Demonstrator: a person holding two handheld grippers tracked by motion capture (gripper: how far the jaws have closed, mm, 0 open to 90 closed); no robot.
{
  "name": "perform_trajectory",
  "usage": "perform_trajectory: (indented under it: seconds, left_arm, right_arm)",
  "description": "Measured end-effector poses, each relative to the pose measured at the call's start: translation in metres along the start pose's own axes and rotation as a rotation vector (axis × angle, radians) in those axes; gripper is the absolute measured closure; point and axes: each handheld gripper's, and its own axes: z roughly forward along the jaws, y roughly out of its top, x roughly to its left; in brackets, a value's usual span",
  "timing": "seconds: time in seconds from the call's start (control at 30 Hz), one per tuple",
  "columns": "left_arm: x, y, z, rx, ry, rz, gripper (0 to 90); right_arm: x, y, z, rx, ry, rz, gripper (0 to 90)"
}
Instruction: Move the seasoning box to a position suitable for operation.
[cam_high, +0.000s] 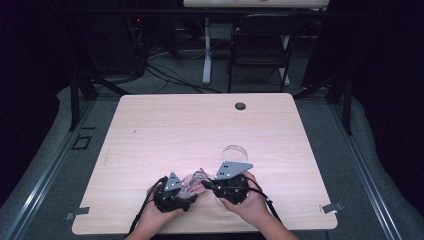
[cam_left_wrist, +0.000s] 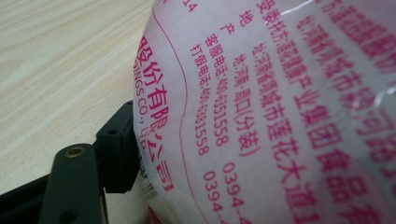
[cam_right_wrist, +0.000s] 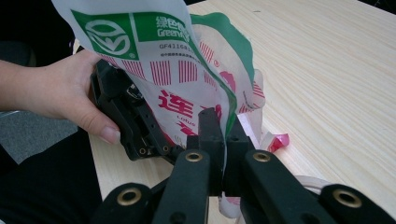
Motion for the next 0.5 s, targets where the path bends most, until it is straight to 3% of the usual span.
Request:
perform_trajectory:
  seconds: [0.5]
  left_arm:
    - [-0.0031, -0.0013, 0.0007, -0.012, 0.036, 0.025, 36.9]
  right_arm:
    - [-0.0004, -0.001, -0.0005, -0.001, 0.006, 0.003, 89.7]
